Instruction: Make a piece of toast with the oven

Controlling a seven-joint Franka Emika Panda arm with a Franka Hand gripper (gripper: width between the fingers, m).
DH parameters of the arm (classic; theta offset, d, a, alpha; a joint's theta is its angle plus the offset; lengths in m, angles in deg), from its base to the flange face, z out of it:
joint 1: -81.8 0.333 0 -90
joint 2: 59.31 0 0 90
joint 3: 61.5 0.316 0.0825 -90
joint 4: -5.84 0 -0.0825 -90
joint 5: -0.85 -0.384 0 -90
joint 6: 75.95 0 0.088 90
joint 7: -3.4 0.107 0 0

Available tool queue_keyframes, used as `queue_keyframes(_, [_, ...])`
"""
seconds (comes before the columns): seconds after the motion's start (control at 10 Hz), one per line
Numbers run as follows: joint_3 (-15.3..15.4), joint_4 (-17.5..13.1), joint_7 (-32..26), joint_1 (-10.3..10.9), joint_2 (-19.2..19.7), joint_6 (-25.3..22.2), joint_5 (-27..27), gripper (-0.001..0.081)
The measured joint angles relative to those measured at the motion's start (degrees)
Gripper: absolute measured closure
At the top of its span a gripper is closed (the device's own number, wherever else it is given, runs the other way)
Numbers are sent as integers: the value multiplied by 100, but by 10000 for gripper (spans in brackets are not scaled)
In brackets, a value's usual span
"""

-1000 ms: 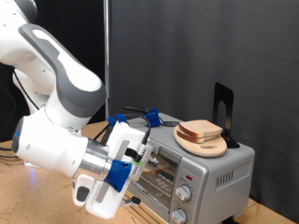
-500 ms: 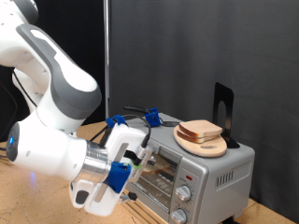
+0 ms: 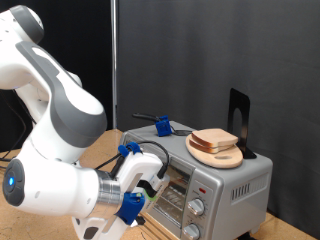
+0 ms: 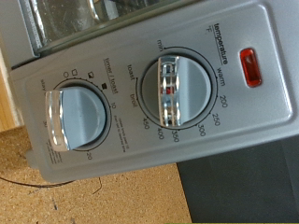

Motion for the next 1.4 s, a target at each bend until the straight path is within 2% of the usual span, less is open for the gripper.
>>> queue_keyframes(0.3, [-9,-30,432,-3,25,-310,-41,124])
queue_keyframes(0.4, [-4,-59,415,-9,70,-443,-109,124])
queue_keyframes(0.5, [35,-81,151,-32,152,-458,-238,124])
queue_keyframes(0.8, [115,-75,-730,-73,444,-14,-797,124])
queue_keyframes(1.2, [105,-31,-1137,-12,863,537,-950,124])
queue_keyframes(1.4, [71,-33,-1182,100,1106,753,-945,124])
